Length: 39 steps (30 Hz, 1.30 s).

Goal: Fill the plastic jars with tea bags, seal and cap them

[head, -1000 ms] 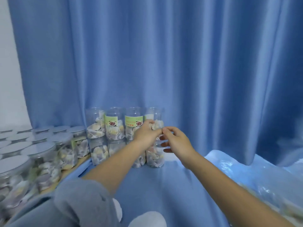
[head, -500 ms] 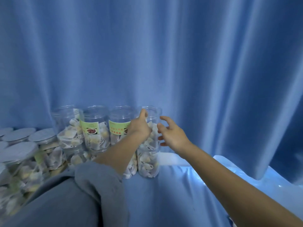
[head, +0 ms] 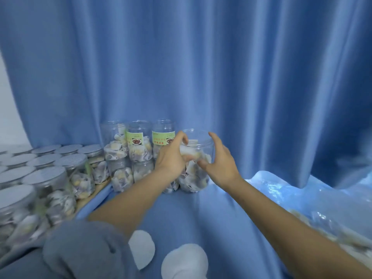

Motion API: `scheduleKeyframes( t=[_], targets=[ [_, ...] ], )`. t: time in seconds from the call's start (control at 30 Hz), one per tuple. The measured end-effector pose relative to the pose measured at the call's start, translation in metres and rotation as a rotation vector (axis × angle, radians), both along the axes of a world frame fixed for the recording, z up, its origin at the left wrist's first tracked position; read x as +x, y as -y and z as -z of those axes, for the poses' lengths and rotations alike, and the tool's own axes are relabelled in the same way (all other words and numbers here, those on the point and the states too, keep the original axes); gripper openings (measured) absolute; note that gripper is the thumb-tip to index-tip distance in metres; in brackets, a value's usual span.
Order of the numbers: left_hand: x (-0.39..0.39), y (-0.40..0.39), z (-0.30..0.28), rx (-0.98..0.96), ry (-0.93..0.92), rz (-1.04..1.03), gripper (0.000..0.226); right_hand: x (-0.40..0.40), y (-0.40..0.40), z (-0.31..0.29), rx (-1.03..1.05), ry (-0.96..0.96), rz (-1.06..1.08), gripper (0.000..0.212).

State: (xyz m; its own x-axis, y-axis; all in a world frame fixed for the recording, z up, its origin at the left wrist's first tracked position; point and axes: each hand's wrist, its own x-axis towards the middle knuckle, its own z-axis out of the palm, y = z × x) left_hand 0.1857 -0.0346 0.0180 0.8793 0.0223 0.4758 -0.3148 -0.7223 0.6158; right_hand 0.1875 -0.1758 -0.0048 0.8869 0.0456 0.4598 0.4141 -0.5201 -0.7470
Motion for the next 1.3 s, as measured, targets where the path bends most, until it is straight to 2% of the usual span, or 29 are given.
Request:
scheduleKeyframes(
  t=[0.13,0.3,0.5,0.67,0.83,0.97,1.03,1.13,1.23,1.3],
  targets=[
    [-0.073,0.002,0.028,-0.029,0.004,0.013,0.032,-0.069,0.004,0.034,-0.07,0.008,-0.081,0.085],
    [-0.175,0.014,0.057,-0.005,0.008,0.041,0.034,-0.162,0.014,0.072,-0.1,0.053,-0.026,0.082],
    [-0.28,0.027,0.108,-0.152,-0.014,0.049,0.031,-0.26,0.029,0.116,-0.134,0.112,-0.023,0.081],
    [-0.324,0.028,0.146,-0.236,0.046,0.002,0.032,-0.301,0.027,0.146,-0.075,0.116,-0.047,0.083],
    [-0.344,0.024,0.178,-0.327,-0.006,0.049,0.073,-0.322,0.024,0.171,0.06,0.128,0.0,0.074],
    [-0.346,0.017,0.205,-0.5,-0.05,0.099,0.08,-0.324,0.013,0.181,0.101,0.096,0.001,0.081],
    [-0.348,0.01,0.214,-0.516,-0.092,0.148,0.078,-0.323,0.012,0.187,0.194,0.064,0.013,0.074],
    [-0.348,0.002,0.216,-0.537,-0.126,0.16,0.069,-0.327,0.014,0.194,0.269,0.072,0.115,0.045],
    [-0.348,-0.003,0.213,-0.597,-0.125,0.08,0.054,-0.335,0.016,0.193,0.122,0.217,0.172,0.017],
    [-0.347,-0.005,0.214,-0.655,-0.113,0.011,0.043,-0.341,0.012,0.187,-0.051,0.137,-0.008,0.005]
  ],
)
